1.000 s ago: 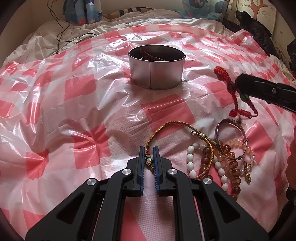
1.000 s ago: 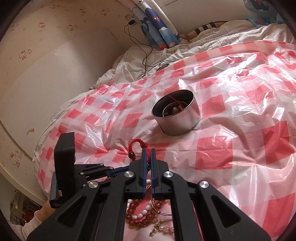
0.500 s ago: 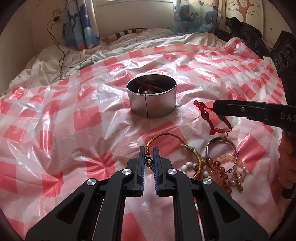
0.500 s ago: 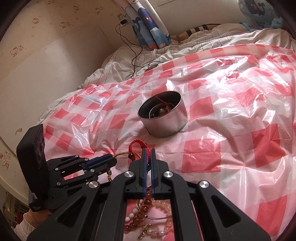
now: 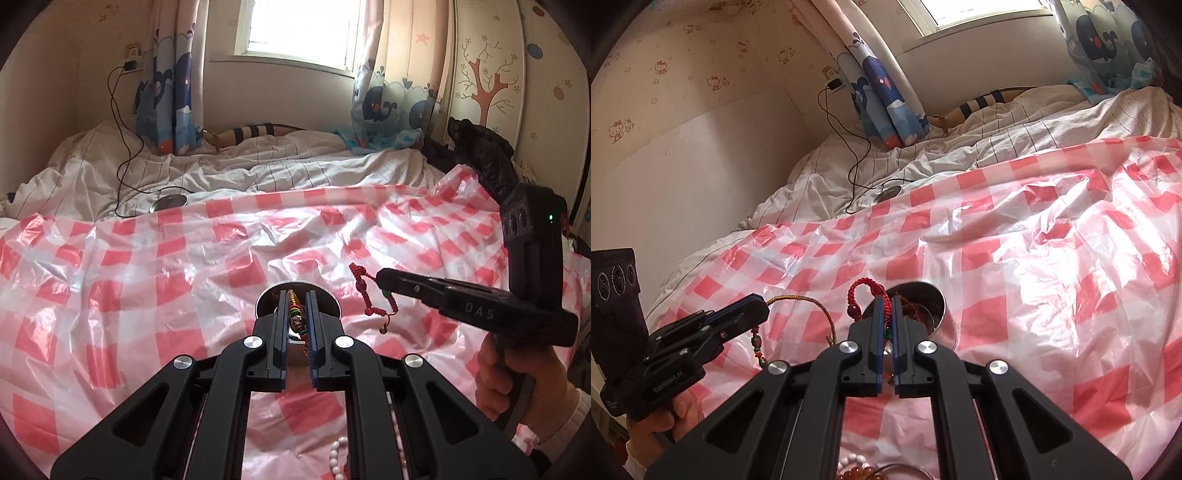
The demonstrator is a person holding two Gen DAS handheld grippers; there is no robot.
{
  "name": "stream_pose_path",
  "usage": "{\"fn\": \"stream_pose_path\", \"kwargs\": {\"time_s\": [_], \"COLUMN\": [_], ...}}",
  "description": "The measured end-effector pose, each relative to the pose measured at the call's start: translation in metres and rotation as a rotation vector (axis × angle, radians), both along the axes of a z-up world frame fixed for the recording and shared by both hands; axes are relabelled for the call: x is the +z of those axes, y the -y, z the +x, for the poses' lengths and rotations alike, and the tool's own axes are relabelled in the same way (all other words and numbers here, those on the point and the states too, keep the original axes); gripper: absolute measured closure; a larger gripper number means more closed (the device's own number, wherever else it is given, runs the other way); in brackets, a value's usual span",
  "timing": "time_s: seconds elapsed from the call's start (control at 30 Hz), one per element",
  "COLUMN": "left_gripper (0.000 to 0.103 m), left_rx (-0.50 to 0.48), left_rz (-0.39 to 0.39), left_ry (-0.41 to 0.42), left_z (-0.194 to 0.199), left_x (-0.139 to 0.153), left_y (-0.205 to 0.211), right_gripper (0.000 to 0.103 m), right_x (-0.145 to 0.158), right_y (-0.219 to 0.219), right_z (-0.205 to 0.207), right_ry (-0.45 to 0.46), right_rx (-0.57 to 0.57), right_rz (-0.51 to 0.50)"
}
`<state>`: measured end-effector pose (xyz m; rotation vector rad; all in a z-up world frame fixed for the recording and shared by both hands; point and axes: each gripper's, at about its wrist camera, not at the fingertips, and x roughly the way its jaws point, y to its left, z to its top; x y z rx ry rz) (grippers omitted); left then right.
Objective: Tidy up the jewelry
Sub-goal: 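Carry both bracelets over the silver tin and open both grippers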
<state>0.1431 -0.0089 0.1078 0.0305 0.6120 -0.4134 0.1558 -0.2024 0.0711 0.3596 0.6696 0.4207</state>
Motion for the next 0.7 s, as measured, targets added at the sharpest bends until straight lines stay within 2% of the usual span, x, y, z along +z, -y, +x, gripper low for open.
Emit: {"fn": "stream_pose_path", "kwargs": {"time_s": [0.1, 0.3, 0.6, 0.7], "left_gripper": [0.095, 0.095, 0.095, 0.095], "left_rx": [-0.003, -0.015, 0.000, 0.010], "left_rz": [-0.001, -0.001, -0.091, -0.087], "left_ry": [-0.001, -0.044, -0.084, -0.118], "left_z": [0.017, 0.039, 0.071, 0.085], "left_x": [0.000, -0.021, -0.036, -0.048], "left_y": [0.007, 0.019, 0.015, 0.018], "right_gripper": [0.099, 0.099, 0.099, 0.099], "right_x": [0.002, -0.007, -0.012, -0.019], "right_y": [0.001, 0.010, 0.000, -0.006], "right_z": [0.010, 0.017, 0.043, 0.048], "right_ry": [0.010, -0.015, -0.019, -0.035], "right_rx": [-0.005, -0.024, -0.015, -0.004], "right_rz": [0.003, 0.004, -0.011, -0.029]}}
